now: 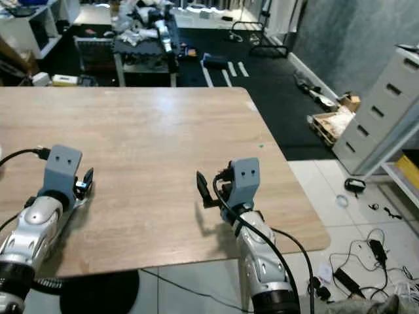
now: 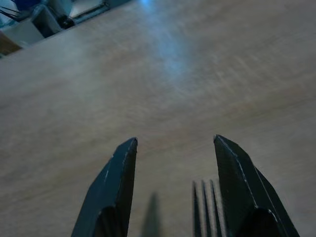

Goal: Setting the table

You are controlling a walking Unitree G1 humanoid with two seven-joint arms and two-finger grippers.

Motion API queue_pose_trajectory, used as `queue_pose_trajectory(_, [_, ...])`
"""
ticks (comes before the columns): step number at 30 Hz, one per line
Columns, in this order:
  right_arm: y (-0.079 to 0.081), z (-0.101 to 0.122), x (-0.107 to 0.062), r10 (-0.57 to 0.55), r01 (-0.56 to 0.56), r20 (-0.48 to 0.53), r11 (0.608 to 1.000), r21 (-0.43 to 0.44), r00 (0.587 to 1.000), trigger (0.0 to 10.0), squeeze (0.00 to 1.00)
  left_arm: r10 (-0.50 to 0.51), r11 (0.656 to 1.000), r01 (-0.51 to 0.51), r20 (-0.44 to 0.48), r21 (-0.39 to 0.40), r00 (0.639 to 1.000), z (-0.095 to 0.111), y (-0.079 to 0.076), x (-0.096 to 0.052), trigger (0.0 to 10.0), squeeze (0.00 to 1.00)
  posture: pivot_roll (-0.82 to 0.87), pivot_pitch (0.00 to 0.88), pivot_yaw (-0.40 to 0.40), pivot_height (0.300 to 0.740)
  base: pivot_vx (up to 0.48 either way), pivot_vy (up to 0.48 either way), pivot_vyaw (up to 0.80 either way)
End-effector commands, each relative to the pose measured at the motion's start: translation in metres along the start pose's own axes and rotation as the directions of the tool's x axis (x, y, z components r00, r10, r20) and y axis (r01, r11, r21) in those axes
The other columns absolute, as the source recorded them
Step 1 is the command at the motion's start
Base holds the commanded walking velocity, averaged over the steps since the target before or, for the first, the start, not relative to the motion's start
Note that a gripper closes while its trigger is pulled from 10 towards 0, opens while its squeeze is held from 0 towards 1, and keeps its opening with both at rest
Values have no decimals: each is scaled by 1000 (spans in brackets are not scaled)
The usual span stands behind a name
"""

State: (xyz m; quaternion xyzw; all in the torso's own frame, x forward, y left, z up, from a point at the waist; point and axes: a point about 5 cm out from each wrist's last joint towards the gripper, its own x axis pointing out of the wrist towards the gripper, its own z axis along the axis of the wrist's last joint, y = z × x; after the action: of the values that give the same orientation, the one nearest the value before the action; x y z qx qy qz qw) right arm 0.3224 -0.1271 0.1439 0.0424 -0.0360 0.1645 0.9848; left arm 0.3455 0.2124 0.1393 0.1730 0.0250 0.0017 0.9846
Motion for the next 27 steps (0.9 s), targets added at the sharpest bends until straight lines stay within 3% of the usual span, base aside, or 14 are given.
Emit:
queue_pose_trajectory(1, [-2,-2,-2,-4,4,-11,1000,-2,1000,10000,0,-40,999,39,32,17,999,2,-3,-9,10000,0,17,19,23,740,0,0,0])
queue_pose_trajectory(4, [0,-3,-1,2,-2,-14,1000,1,1000,10000,0,-114,993,113,91,16,989,5,-7,-25,10000,0,26,18,22,740,0,0,0])
queue_pose_trajectory(7, [1,-3,-1,9,-9,-16,1000,2,1000,10000,0,-245,966,253,115,-60,963,6,-19,-49,10000,0,28,16,23,740,0,0,0])
queue_pose_trajectory(11, [1,-4,-2,9,-9,-17,1000,1,1000,10000,0,-275,954,285,109,-93,955,5,-25,-65,10000,0,27,14,27,740,0,0,0])
queue_pose_trajectory(12, [0,-4,-3,7,-7,-18,1000,0,1000,10000,0,-258,954,267,86,-135,962,4,-25,-75,10000,0,27,13,30,740,0,0,0])
queue_pose_trajectory(18, [-2,-5,-5,2,-2,-21,1000,0,1000,10000,0,-168,965,166,8,-203,986,-6,-17,-97,10000,0,33,13,32,740,0,0,0])
queue_pose_trajectory(20, [-1,-7,-5,3,-3,-25,1000,2,1000,10000,0,-95,964,74,-74,-256,993,-17,-9,-109,10000,0,43,12,30,740,0,0,0])
queue_pose_trajectory(24, [0,-7,-5,8,-8,-27,1000,2,1000,10000,0,-60,956,22,-125,-291,990,-26,-4,-114,10000,0,45,12,28,740,0,0,0])
queue_pose_trajectory(27, [1,-7,-3,16,-16,-27,1000,3,1000,10000,0,-8,959,-51,-205,-278,979,-45,4,-121,10000,0,44,9,24,740,0,0,0])
